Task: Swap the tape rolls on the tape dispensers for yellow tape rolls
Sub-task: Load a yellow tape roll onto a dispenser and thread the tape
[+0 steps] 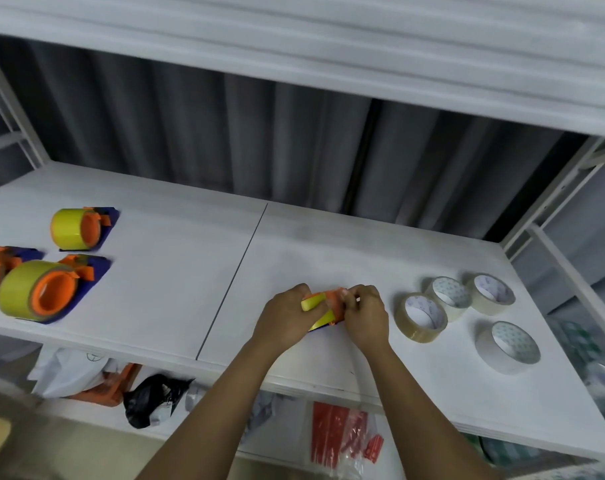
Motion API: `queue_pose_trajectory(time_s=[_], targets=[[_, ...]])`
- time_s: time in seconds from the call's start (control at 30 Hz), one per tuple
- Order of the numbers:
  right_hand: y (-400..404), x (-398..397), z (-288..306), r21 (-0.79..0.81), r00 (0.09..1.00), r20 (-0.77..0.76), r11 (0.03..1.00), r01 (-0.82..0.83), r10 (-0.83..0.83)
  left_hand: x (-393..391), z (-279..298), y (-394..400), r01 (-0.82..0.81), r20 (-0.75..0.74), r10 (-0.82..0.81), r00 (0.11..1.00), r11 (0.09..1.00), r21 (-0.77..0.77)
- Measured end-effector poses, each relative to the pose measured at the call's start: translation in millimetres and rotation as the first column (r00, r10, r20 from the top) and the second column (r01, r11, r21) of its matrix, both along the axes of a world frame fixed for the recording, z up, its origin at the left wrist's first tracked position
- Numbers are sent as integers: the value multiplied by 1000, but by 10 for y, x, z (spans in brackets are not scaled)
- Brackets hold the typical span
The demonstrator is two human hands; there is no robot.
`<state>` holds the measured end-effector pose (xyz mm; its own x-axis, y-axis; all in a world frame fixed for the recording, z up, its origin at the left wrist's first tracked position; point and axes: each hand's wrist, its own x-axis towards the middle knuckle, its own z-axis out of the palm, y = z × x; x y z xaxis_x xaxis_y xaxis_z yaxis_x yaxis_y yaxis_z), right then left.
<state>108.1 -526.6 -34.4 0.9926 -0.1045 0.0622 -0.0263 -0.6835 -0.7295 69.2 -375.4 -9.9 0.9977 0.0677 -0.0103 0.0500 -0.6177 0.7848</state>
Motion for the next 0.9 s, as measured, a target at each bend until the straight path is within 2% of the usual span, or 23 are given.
queue_pose_trajectory(time_s=[0.2,0.3,0.47,0.6,0.73,0.9], targets=[[51,11,73,28,1000,31,1000,-1,1,58,70,49,35,29,-36,999,998,55],[42,30,109,27,999,45,1000,-10,9,70,86,78,44,0,-44,999,999,27],[48,47,96,37,1000,-17,999,16,-15,62,104,53,60,10,-60,998,998,21],[-23,65,99,133,996,-49,988,76,-70,39,102,62,93,21,-93,995,995,24],[-103,42,155,179,1000,-3,984,12,-12,6,90,100,108,-3,-108,994,994,22],[-126,-14,185,144,998,60,989,-26,17,-5,146,83,65,-55,-64,996,998,7]])
